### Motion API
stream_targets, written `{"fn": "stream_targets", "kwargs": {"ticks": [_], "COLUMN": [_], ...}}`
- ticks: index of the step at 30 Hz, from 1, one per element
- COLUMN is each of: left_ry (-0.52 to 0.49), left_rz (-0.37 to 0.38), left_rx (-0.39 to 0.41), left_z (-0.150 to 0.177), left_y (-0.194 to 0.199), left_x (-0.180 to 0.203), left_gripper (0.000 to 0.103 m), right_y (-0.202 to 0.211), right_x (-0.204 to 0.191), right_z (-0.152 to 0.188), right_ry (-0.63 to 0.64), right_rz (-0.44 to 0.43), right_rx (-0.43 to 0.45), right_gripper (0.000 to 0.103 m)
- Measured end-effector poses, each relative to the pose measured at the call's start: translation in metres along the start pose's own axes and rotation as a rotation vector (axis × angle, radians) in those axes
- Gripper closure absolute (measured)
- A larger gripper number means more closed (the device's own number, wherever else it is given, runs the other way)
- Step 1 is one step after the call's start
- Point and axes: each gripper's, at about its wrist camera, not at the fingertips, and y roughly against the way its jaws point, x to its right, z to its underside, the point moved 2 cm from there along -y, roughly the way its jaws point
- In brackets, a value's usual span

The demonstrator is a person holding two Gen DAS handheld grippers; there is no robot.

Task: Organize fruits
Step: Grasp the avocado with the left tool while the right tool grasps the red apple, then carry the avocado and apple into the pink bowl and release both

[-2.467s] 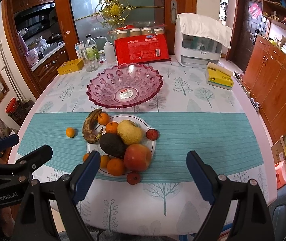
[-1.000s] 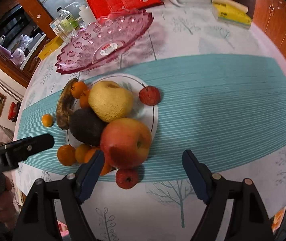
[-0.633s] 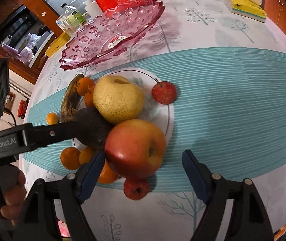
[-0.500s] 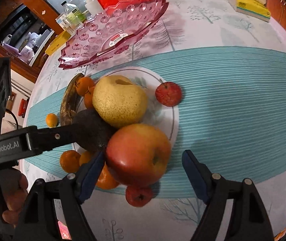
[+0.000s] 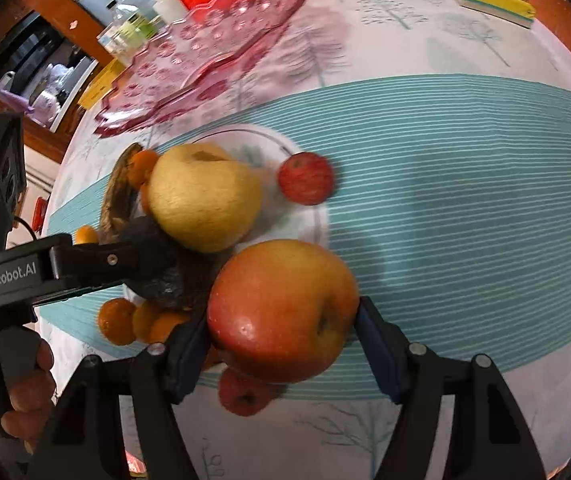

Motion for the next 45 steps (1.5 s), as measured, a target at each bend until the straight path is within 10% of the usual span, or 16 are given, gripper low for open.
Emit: {"fn": "stream_targets", "kwargs": {"ticks": [19, 45], "left_ry": [-0.117, -0.159], "left_rz": [-0.024, -0.082], "left_rx": [0.047, 0.228], "left_z": [0.001, 0.049], "left_y": [-0.021, 0.102], "left_x": [0.035, -0.013], "left_gripper": [0.036, 0.036], "right_y": [0.004, 0.049], "right_x": [0.003, -0.051], "right_z": [0.003, 0.003], "right_ry": [0.038, 0.17], "right_rz": [0.039, 0.033], "right_rx": [0.011, 0.102], "right_gripper": [0.034, 0.034]}}
